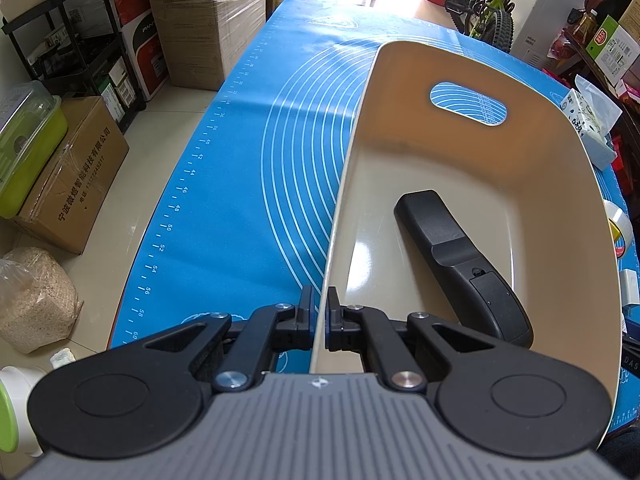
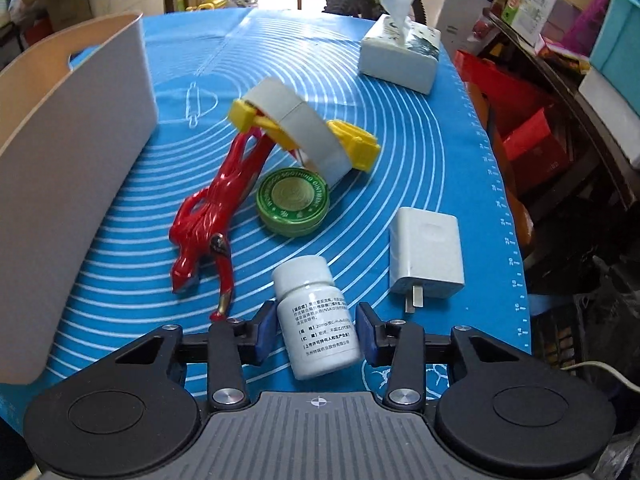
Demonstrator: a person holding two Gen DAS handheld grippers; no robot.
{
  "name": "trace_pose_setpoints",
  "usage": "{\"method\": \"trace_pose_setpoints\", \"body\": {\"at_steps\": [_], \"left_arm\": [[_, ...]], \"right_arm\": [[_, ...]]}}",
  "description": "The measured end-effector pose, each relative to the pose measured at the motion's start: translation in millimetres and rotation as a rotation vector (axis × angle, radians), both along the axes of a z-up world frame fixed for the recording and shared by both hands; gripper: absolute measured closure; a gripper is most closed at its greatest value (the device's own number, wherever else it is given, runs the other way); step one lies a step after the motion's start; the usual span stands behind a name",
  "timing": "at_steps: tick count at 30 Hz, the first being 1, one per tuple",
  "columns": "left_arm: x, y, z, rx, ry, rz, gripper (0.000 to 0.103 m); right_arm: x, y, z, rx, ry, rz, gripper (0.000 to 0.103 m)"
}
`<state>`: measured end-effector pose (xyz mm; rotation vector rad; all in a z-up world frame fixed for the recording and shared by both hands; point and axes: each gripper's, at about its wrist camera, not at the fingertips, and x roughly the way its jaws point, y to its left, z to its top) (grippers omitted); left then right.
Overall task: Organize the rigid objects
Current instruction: 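Grasp the white pill bottle with the right gripper, then carry the pill bottle into the basket and release it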
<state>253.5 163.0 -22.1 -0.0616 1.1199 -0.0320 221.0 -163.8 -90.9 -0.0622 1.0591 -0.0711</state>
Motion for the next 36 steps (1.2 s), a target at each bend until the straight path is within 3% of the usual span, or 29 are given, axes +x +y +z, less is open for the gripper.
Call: {"method": "trace_pose_setpoints", "body": {"at_steps": [8,12,17,27,36], "left_arm": [[0,1,0,-0.005,0.001,0.005,0.097],[0,1,0,-0.006,0.001,0.005,0.097],[0,1,0,-0.006,0.002,0.006,0.097],[0,1,0,-0.007,0.002,0.006,0.097],[0,1,-1,-0.006,0.001,0.005,0.097]], "right_arm": [[-6,0,6,0.03,-0.025,-0.012,0.059],[-9,-3,20,0.031,-0.089,-0.058,0.059],[-14,1,57,0.072,-0.202,-0.063,0.059],[3,62,136,0.152,-0.417,0.12,0.059],[35,135,132,0.179,-0.384,0.288,0.059]]}}
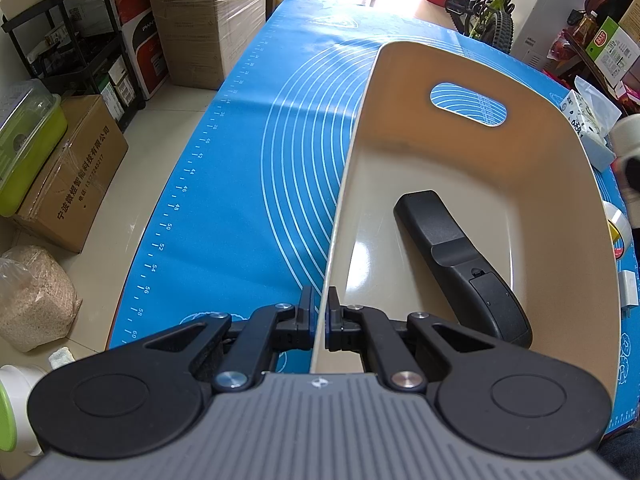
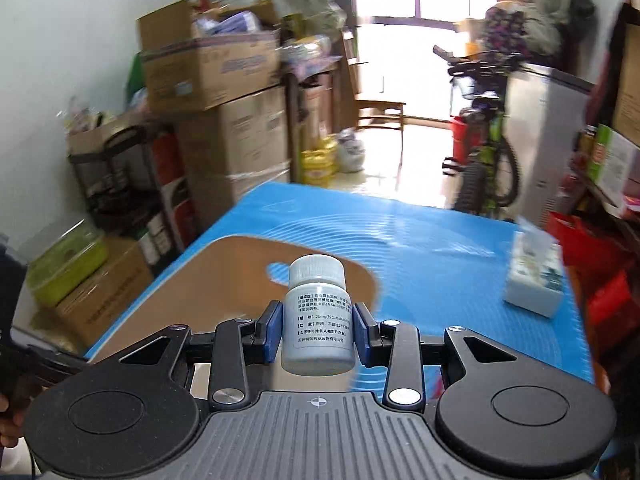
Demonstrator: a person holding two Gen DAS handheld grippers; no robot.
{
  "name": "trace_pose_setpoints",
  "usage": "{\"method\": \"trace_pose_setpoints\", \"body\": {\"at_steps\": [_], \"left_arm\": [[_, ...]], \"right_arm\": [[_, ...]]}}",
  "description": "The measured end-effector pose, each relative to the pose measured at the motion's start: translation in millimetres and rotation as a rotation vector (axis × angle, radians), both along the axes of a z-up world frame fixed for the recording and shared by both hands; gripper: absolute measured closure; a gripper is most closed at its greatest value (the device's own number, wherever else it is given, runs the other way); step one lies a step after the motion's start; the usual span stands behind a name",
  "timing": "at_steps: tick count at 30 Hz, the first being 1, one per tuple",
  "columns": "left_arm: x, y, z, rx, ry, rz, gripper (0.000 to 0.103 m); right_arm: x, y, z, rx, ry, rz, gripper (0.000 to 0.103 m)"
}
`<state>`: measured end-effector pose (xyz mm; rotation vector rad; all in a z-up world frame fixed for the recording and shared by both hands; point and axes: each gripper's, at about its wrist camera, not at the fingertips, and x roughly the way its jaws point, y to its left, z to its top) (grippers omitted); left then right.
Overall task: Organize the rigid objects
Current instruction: 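Carry the pill bottle into the basket and release it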
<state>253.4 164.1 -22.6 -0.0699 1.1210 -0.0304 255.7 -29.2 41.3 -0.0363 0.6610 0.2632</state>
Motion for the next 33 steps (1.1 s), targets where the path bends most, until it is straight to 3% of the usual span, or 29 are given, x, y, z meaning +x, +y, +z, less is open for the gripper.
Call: {"method": "trace_pose_setpoints", "body": {"at_steps": [13,19,25,33], "left_arm": [[0,0,0,0.0,0.0,0.001,0.097],[1,0,0,0.002,0.0,0.0,0.097],[1,2,0,-0.005,-0.003,0.0,0.097],[1,1,0,-0.002,-0.003,-0.003,0.097]], "right_arm": [[2,68,-64,-0.095,0.227,0.157,0.059],[2,74,-68,-0.115,0.272,0.169,0.057],[2,45,-50,-0.026,0.253,0.114,0.051],[-2,-11,-7,-0.002,0.122,-0.003,0.051]]}}
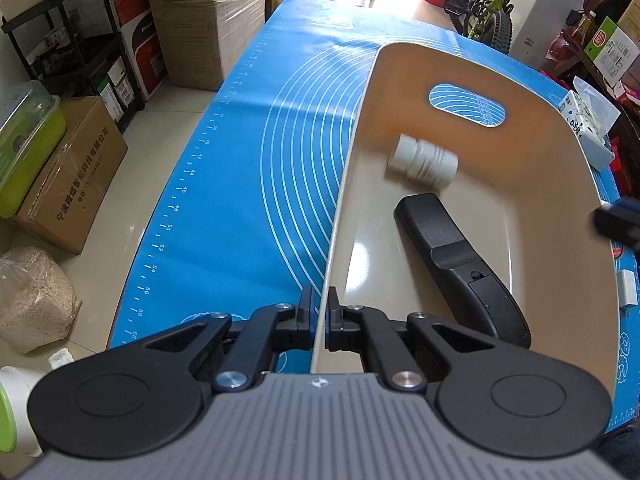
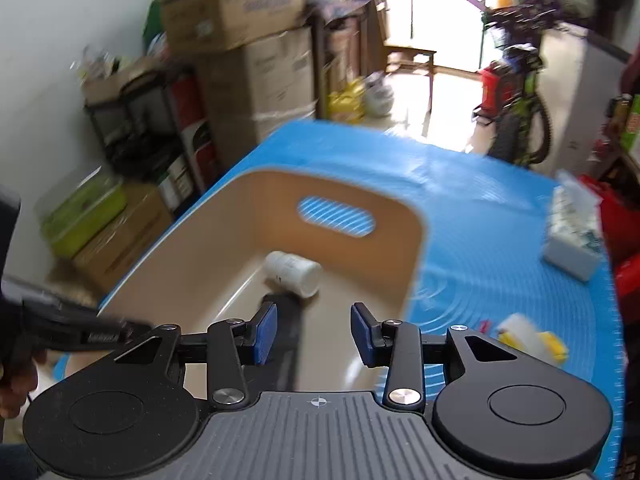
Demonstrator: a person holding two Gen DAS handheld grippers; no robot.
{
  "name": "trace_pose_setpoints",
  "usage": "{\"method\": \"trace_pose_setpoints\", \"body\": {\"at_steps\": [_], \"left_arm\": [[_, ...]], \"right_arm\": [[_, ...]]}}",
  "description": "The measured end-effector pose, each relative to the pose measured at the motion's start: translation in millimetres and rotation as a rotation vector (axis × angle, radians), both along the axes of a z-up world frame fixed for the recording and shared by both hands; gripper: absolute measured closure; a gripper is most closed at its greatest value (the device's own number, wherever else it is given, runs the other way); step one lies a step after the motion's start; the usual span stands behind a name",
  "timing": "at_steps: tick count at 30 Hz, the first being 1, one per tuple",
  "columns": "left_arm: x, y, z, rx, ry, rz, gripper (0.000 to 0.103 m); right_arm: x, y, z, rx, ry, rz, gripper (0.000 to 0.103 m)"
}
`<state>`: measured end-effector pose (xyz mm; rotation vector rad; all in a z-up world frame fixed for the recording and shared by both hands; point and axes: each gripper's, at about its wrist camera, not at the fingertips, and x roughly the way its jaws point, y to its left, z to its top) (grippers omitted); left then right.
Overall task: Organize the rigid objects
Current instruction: 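Carry the pill bottle into the basket and release it, then grasp the white tape roll with the right gripper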
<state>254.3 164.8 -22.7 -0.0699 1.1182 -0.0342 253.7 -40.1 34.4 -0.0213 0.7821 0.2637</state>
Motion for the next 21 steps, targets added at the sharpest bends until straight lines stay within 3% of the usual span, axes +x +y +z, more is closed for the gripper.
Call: {"method": "trace_pose_setpoints", "body": {"at_steps": [5,12,21], "left_arm": [[0,0,0,-0.001,0.0,0.0,0.097],[0,0,0,0.0,0.0,0.0,0.097],[-1,0,0,0.004,0.0,-0.001,0.097]], "right_arm": [[4,-43,2,-0.078,-0.027,-0.088,0.051],[3,-89,-25,-0.21,-0.019,-0.163,0.051],[7,-101,-63,-0.302,0.016,-0.182,0.052]]}}
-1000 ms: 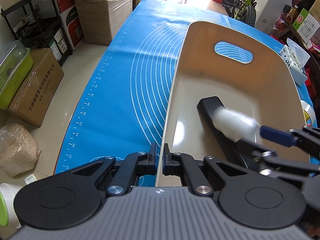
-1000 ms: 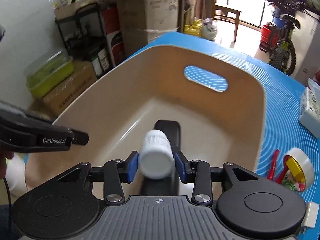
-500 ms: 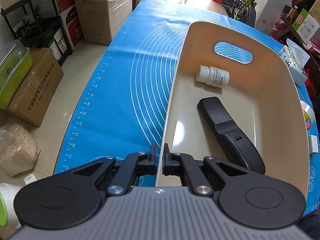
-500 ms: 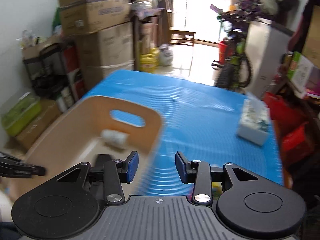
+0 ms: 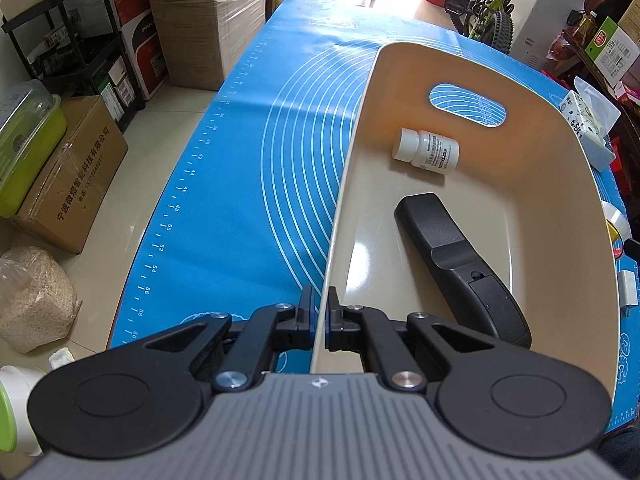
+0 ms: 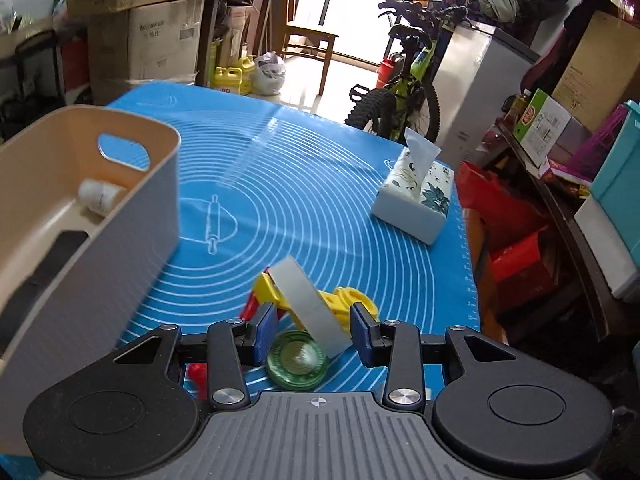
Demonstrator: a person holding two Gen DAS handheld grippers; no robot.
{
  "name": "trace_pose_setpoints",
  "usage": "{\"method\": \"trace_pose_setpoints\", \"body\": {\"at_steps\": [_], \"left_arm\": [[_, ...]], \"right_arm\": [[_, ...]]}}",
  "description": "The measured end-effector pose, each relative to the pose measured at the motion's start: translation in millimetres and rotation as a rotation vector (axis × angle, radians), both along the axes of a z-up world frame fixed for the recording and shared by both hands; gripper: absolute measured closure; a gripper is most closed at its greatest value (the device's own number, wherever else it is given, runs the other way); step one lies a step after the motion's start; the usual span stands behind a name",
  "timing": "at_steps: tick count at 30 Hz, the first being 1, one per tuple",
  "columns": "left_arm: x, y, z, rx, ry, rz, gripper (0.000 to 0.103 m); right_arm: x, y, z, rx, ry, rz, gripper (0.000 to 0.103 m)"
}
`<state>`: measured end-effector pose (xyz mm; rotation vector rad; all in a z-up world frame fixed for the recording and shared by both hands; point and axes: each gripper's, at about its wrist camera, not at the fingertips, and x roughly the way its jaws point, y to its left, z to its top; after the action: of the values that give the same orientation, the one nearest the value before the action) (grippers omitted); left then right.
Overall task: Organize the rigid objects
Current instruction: 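Grasp the white tape roll with the right gripper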
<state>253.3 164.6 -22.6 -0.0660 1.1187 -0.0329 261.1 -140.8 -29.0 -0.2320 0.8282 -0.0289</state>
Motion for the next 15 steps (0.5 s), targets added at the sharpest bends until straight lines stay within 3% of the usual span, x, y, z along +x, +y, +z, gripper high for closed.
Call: {"method": "trace_pose_setpoints", "body": {"at_steps": [11,12,15], "left_arm": [[0,0,0,0.001,0.001,0.0,0.097],[0,0,0,0.002,0.0,-0.001,0.097],[0,0,0,0.001,0.001,0.0,0.097]], "right_arm": [[20,0,-21,-0.029,0.036,0.033,0.054],[21,0,-22,-0.036,0.039,0.041,0.065],[20,0,-20,-0.037,0.04,0.05,0.066]]}}
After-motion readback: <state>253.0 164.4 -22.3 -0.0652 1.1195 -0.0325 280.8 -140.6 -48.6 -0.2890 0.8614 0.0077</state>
